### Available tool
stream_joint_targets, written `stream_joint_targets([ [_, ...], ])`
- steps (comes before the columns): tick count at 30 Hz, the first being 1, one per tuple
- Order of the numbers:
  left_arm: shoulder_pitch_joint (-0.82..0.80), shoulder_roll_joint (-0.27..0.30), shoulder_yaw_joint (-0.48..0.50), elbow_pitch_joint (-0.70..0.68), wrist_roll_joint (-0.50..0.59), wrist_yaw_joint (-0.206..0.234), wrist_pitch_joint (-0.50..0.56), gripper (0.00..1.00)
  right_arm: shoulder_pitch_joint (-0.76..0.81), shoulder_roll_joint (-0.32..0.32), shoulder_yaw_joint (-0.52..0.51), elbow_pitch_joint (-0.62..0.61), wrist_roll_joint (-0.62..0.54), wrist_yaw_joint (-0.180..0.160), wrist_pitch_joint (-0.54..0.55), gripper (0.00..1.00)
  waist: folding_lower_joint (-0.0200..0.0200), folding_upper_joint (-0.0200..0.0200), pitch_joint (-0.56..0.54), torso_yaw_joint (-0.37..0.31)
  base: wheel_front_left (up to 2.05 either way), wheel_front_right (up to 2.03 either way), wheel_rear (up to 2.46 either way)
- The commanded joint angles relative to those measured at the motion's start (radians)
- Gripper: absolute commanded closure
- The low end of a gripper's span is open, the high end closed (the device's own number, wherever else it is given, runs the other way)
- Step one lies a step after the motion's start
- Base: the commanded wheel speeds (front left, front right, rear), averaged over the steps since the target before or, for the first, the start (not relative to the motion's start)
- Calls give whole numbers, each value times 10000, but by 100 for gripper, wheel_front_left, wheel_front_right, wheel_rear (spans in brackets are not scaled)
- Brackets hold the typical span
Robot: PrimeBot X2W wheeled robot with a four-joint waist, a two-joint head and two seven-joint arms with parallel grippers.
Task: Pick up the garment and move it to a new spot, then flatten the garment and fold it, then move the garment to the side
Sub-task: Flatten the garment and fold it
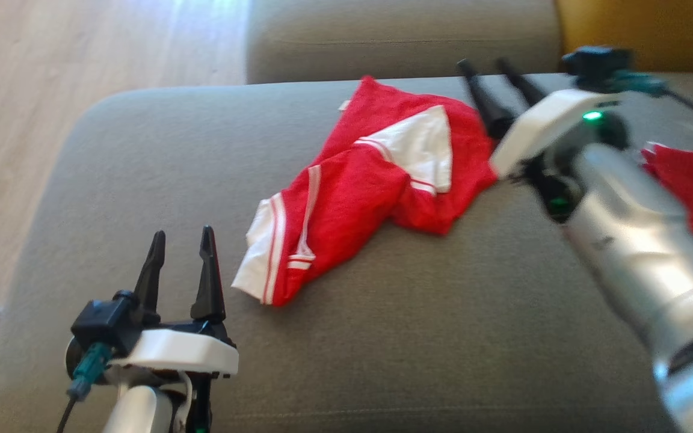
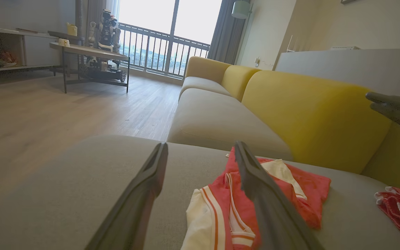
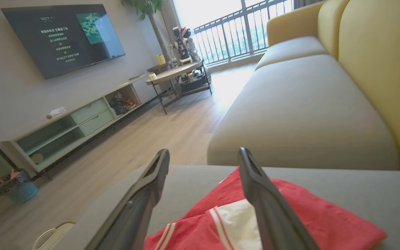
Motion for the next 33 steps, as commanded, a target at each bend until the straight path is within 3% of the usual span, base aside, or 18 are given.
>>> stream_joint_targets([
  [1,-524,8,441,-363,-38,67,-53,0,414,-520,-607,-832,-643,-2,-127,0,0,0,-32,-572,0,0,0],
  [6,-683,8,559,-213,-48,241,-53,0,2893,-1323,-3219,-3350,-2849,-2,-131,0,0,0,121,-1173,0,0,0],
  [8,-740,8,547,-147,-34,248,-53,0,4105,-1277,-4277,-4589,-4002,-2,-131,0,0,0,210,-1353,0,0,0],
  [12,-825,8,653,-8,27,314,-53,0,6252,-554,-5743,-6936,-5895,-2,-132,0,0,0,385,-1648,0,0,0],
  [16,-958,8,716,114,104,386,-53,0,7403,70,-6378,-8396,-6949,-2,-94,0,0,0,600,-1886,0,0,0],
  [23,-1648,8,565,529,631,287,-53,0,7935,528,-6959,-9845,-7448,-2,416,0,0,0,1157,-2386,0,0,0],
  [30,-3630,9,-23,2635,1352,226,-12,0,8131,690,-7289,-10617,-7435,-2,589,0,0,0,1993,-3095,0,0,0],
  [33,-4802,9,-345,3864,1460,216,546,0,8124,703,-7258,-10717,-7321,-2,546,0,0,0,2322,-3407,0,0,0],
])
